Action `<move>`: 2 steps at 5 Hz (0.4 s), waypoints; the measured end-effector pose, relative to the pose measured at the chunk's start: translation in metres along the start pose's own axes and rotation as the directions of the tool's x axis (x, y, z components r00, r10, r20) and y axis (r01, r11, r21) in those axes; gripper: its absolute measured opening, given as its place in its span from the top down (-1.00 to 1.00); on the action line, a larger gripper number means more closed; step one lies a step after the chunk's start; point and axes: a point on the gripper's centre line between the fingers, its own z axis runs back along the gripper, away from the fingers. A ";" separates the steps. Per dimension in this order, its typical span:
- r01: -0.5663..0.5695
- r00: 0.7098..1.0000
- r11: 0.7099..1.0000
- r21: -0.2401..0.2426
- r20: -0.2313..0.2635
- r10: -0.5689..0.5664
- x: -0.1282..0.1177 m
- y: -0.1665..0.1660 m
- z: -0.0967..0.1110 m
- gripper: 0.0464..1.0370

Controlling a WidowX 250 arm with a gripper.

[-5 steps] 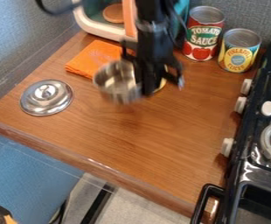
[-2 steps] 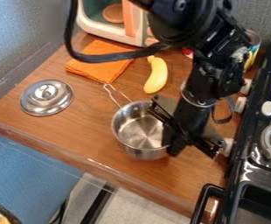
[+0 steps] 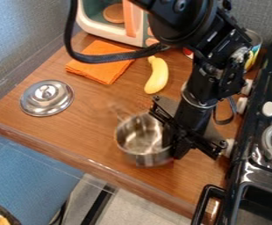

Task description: Move the silver pot to the lower right of the table

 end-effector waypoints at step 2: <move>-0.045 0.999 0.998 -0.041 -0.027 0.044 -0.001 0.010 -0.003 -0.70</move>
